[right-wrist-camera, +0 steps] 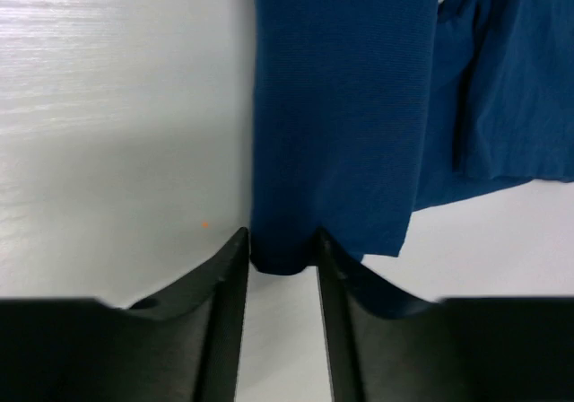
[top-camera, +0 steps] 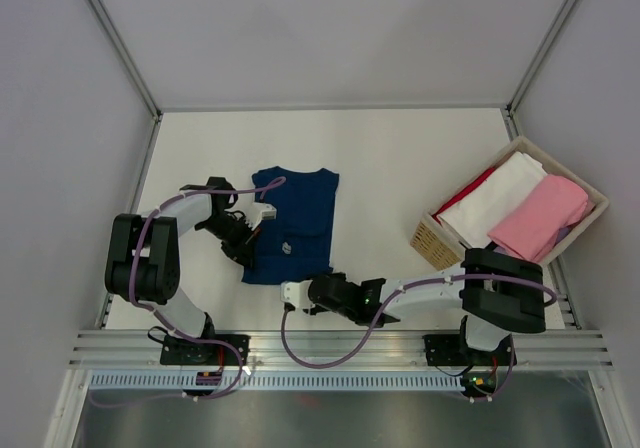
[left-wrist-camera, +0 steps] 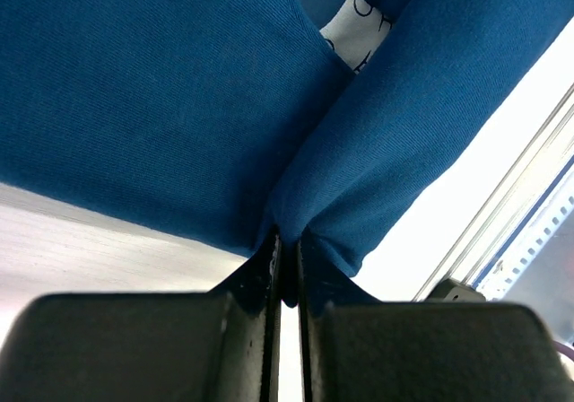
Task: Roll the t-shirts
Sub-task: Roll the tshirt
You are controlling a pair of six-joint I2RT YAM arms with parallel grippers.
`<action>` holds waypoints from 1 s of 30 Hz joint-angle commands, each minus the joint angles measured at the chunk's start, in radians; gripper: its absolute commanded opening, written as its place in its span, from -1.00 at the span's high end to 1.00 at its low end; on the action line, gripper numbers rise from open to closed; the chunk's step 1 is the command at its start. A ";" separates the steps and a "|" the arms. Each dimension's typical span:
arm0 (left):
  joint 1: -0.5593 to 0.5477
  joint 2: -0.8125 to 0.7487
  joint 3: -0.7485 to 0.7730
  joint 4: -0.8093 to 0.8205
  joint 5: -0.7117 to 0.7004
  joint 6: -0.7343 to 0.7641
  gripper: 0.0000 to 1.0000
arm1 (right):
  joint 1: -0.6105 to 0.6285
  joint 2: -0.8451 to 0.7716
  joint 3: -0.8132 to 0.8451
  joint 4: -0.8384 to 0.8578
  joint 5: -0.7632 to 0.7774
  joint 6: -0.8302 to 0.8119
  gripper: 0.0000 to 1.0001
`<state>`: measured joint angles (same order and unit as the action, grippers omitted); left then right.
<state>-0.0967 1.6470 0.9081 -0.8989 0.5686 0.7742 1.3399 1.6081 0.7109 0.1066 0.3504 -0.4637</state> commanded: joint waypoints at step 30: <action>0.065 -0.553 -0.141 0.015 0.090 0.286 -0.16 | -0.352 -0.056 0.056 -0.088 -0.738 0.243 0.99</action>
<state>0.0025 1.1137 0.8288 -0.8646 0.5850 0.9146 1.0126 1.5379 0.7399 0.0227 -0.2302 -0.2687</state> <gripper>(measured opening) 0.569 0.020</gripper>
